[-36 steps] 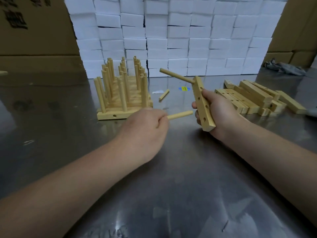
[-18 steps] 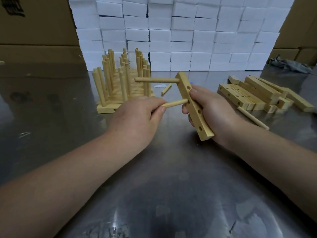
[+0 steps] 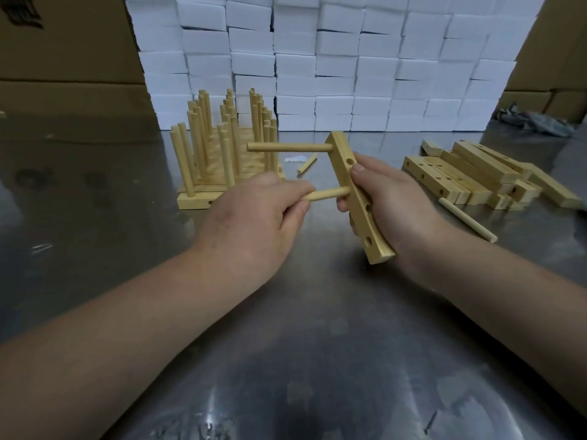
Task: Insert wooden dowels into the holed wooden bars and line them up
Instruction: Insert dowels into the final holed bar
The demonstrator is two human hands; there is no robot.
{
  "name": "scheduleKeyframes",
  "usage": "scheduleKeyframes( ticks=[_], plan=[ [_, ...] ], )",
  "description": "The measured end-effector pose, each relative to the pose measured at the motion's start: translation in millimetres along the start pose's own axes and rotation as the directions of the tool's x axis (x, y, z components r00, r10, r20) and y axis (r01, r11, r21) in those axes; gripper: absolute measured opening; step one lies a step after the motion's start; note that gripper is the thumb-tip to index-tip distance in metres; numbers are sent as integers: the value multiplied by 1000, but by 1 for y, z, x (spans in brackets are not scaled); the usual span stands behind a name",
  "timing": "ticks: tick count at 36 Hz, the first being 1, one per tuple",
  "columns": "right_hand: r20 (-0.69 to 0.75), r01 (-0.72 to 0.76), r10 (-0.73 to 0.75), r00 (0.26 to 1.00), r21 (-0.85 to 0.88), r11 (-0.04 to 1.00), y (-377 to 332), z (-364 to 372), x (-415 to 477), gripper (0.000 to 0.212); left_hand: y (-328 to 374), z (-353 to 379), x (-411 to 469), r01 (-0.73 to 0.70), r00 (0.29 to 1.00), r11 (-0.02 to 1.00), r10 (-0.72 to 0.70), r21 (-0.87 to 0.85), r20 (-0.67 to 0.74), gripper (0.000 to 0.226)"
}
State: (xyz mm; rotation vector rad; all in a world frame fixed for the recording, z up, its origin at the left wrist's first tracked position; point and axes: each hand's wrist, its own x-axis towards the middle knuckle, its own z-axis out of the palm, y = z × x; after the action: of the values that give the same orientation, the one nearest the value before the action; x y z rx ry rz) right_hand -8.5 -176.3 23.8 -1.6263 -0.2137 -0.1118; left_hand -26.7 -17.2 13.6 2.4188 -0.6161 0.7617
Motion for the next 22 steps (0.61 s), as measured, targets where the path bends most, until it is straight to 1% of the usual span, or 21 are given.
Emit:
scheduleKeyframes(
  ticks=[3,6,10,14,16,18,22],
  plan=[
    [23,21,-21,1000,-18,1000,-3,0,-1,26,0,-2,0,-11,1000,1000,11,-11,-7,25],
    [51,64,-59,997,-99,993,-5,2,-3,27,0,-6,0,-45,999,999,45,14,-20,21],
    [67,85,-75,995,-166,983,-5,3,-6,28,0,-8,1,-85,996,992,85,97,9,27],
    [58,88,-80,995,-166,982,-5,4,-8,26,2,-11,1,-132,991,975,127,180,38,29],
    [55,93,-84,995,-173,981,-5,4,-9,25,3,-11,1,-143,989,970,134,198,58,37],
    [54,109,-100,993,-192,975,-4,5,-9,27,3,-12,0,-132,990,974,122,185,65,45],
    [81,142,-127,989,-230,963,-4,6,-10,31,1,-12,-2,-98,994,989,90,112,69,38]
  ],
)
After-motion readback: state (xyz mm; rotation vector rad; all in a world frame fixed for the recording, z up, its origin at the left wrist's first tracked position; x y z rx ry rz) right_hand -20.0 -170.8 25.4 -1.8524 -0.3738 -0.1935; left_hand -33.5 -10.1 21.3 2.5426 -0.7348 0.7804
